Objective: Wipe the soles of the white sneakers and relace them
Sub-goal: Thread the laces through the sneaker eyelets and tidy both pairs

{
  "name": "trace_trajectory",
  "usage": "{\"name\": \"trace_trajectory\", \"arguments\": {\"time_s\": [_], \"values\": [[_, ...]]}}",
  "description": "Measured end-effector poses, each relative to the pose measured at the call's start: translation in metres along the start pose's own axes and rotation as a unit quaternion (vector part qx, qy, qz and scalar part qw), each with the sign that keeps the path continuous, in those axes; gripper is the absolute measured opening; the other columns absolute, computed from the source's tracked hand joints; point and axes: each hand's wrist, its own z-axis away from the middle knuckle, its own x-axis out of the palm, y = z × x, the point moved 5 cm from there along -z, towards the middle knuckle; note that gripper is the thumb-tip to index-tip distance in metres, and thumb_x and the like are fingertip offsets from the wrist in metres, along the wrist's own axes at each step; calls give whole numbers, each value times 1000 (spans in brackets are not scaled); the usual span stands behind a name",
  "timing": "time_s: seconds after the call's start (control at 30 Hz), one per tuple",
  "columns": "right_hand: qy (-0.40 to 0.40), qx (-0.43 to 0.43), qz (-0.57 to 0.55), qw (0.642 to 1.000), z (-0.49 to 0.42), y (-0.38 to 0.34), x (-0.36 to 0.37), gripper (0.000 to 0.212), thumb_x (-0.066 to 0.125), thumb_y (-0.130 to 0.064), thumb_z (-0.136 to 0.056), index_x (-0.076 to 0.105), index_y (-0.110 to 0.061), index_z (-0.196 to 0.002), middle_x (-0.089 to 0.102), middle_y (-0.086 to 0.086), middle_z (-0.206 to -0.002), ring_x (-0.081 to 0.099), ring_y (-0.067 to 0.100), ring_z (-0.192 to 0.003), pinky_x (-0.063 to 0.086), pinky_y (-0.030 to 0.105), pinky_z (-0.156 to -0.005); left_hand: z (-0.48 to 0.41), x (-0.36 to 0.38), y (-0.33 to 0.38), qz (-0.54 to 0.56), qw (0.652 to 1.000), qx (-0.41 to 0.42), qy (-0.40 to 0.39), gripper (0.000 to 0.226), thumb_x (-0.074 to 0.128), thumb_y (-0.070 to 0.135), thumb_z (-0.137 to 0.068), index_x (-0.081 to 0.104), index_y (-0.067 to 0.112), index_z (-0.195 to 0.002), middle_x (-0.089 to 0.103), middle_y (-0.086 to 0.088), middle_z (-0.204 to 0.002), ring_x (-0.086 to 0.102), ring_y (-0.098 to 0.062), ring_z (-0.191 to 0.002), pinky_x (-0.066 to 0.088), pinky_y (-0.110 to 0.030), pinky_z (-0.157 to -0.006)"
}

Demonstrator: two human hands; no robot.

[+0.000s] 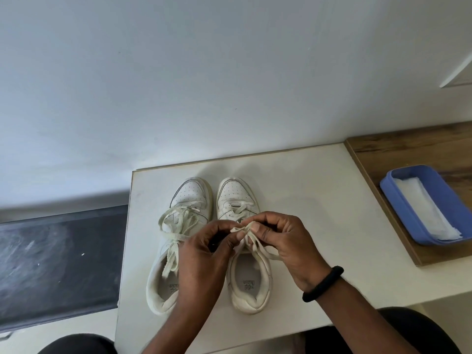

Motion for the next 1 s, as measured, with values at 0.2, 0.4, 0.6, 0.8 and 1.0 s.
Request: {"name": "trace_trajectory", "arguments": {"time_s": [0.2, 0.4, 0.6, 0.8, 1.0], "values": [[47, 20, -28, 998, 0, 4, -1, 6, 71, -7, -90, 73, -10, -94, 76, 14, -82, 72, 25, -73, 58, 39, -78, -1, 1, -4, -68, 997, 37, 3, 21, 80, 13, -88, 75, 34, -89, 78, 12, -84, 74, -8, -77, 53, -19, -67], [13, -6, 58, 998, 0, -1, -2, 10, 70, -11, -92, 79, -14, -93, 78, 4, -86, 75, 20, -82, 58, 29, -77, 1, 1, 0, -89, 993, 73, 22, 24, 81, 14, -88, 73, 37, -88, 76, 15, -85, 73, -7, -77, 53, -19, -67], [-46, -22, 110, 993, 2, -3, 4, 18, 80, -9, -83, 78, -16, -99, 77, -3, -94, 72, 12, -92, 58, 26, -84, 1, -1, 0, -132, 984, 104, 58, 18, 81, 12, -88, 70, 27, -88, 73, 14, -83, 70, -5, -81, 54, -21, -66], [13, -88, 221, 971, -1, -1, 3, 12, 75, -12, -87, 79, -19, -96, 69, -12, -87, 66, 6, -87, 49, 16, -76, 5, 3, 7, -184, 965, 179, 60, 10, 75, 16, -91, 66, 19, -89, 67, 13, -84, 65, -2, -78, 48, -13, -65], [6, -216, 336, 917, 1, -6, 10, 10, 67, -21, -92, 74, -15, -97, 56, -8, -94, 62, 8, -88, 52, 19, -77, 11, 7, 10, -273, 922, 272, 45, 14, 67, 3, -89, 62, 14, -98, 69, 7, -107, 67, -7, -80, 58, -33, -56]]}}
